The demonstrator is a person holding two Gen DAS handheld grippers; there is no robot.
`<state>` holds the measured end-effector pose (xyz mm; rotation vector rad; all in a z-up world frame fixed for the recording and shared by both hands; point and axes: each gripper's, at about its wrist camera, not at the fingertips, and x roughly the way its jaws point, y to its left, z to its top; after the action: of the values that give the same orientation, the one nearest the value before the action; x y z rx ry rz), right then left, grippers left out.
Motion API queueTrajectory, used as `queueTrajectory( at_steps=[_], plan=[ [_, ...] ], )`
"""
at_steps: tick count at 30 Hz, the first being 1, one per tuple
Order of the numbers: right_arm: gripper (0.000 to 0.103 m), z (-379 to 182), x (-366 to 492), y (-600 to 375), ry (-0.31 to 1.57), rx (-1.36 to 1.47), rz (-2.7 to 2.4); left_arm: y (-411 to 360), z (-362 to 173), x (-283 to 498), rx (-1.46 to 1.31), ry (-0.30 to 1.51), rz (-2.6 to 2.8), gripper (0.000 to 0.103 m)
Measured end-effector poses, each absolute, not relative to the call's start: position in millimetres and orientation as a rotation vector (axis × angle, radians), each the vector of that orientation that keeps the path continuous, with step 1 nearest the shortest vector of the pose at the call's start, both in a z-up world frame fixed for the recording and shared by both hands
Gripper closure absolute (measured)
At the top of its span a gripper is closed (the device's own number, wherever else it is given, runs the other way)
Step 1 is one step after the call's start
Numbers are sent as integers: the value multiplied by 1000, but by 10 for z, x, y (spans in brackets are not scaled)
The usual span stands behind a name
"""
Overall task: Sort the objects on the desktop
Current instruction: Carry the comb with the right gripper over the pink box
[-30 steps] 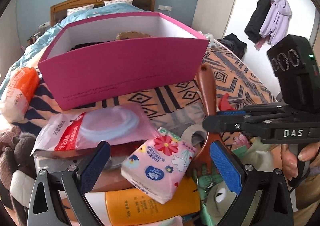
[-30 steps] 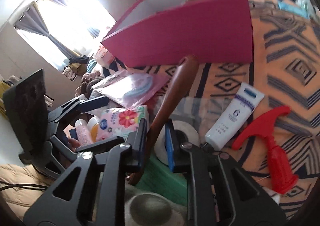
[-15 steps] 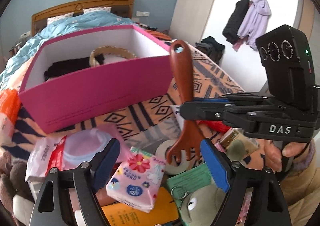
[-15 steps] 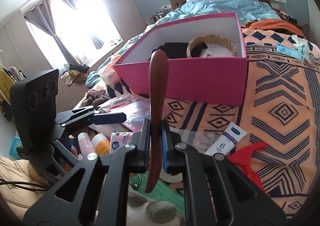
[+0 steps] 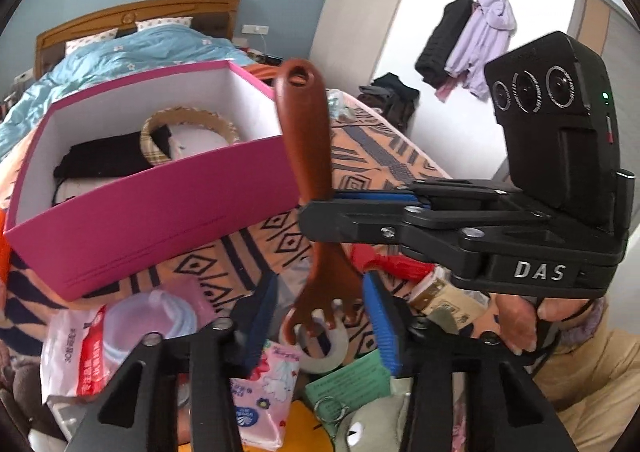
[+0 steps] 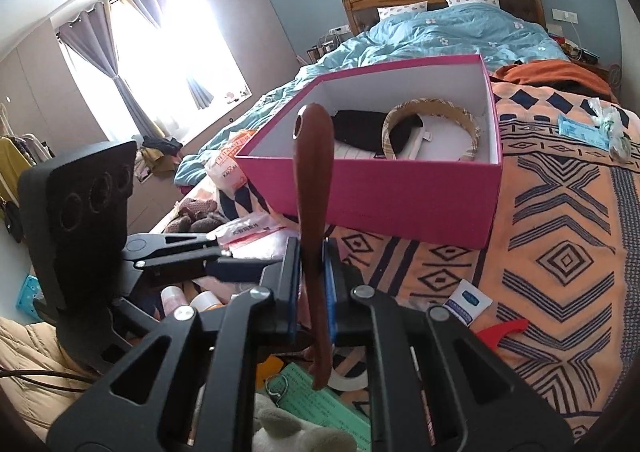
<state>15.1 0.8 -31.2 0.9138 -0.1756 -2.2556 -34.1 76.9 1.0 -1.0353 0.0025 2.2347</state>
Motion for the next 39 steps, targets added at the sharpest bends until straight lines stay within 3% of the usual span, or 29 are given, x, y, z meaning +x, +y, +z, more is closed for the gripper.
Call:
queueTrajectory(
  at_steps=[8,10,39],
  plan=[
    [90,-247,93,-25,-158,884,-2264,820,123,-428,-1004,19,2204,68],
    [90,-234,76,-42,-154,881,-2258,833,156,-467,-998,30,2210,74],
    [90,143,-382,-145,-155,795,-2270,747,523,-958,-949,113,2330,77]
  ],
)
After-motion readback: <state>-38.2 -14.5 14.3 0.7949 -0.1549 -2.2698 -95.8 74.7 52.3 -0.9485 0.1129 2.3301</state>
